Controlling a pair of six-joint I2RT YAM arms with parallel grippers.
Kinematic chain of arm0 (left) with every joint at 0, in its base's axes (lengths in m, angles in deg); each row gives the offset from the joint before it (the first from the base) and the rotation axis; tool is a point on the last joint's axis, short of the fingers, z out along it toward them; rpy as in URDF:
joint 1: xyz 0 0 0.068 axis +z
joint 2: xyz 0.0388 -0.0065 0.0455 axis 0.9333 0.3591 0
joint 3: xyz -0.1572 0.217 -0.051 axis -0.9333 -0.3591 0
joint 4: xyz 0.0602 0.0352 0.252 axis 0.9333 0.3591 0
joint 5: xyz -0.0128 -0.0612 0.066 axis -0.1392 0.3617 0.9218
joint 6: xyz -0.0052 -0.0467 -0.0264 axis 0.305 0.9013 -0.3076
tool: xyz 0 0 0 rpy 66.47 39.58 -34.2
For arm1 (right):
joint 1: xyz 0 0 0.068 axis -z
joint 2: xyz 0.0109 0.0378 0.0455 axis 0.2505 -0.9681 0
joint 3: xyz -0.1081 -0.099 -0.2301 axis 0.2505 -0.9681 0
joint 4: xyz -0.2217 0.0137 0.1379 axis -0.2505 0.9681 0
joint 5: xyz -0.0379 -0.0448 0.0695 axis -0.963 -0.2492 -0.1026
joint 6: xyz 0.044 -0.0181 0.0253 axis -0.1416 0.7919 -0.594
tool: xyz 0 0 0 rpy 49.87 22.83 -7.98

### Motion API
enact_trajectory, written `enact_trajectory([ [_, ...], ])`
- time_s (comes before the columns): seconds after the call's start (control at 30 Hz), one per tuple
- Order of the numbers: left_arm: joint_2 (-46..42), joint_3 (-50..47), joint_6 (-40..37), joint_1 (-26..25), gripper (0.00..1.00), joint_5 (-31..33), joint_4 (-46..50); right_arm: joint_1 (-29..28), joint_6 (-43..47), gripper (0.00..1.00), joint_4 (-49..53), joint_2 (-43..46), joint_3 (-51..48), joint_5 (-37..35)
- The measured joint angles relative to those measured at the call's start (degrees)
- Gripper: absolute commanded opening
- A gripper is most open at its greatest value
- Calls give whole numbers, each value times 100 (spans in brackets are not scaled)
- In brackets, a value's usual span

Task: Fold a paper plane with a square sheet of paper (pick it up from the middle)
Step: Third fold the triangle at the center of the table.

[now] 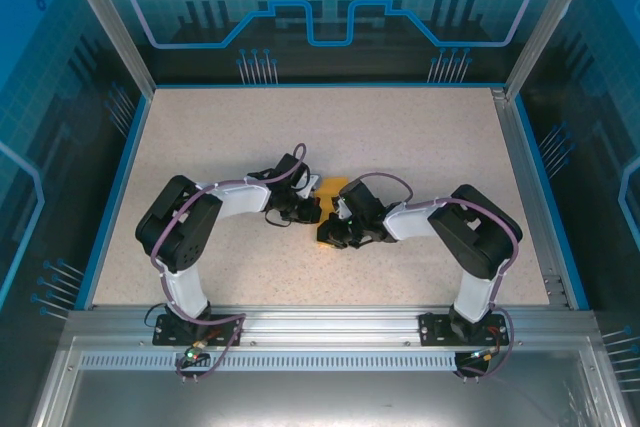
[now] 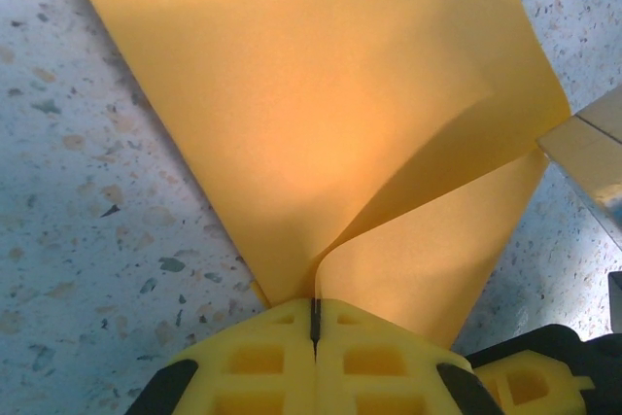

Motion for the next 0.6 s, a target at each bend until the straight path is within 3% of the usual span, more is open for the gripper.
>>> enact_trajectory([
  [0.3, 0, 15, -2, 0, 6, 2, 20, 116, 98, 15, 354, 433, -90, -144],
  [0.43, 0, 17, 0, 0, 6, 2, 31, 564, 315, 16, 787, 885, -74, -372],
  [0.6, 0, 17, 0, 0, 6, 0, 37, 1113, 772, 15, 1530, 658, 555, -595],
])
